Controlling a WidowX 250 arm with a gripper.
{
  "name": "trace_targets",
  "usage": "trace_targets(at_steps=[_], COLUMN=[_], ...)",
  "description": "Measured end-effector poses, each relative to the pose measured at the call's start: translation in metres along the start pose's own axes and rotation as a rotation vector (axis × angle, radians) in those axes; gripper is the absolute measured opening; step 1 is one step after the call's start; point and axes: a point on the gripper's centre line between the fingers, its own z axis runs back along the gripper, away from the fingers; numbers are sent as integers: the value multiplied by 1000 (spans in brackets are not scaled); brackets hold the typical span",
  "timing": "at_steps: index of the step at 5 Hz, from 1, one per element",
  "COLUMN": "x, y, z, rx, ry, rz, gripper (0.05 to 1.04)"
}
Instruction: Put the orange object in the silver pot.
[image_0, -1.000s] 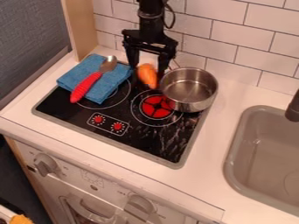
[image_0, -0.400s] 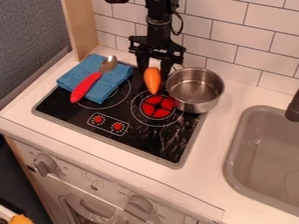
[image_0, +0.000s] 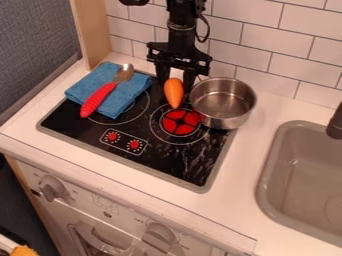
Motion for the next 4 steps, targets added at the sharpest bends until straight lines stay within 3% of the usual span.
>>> trace_targets(at_steps=[1, 2, 3, 4], x=[3, 19, 26, 27], y=[-10, -48, -87, -116], z=[19, 56, 66, 55], rx=[15, 11, -45, -79], ry=[-42, -143, -162, -144], rz=[-41, -140, -246, -325], gripper=[615, 615, 615, 615])
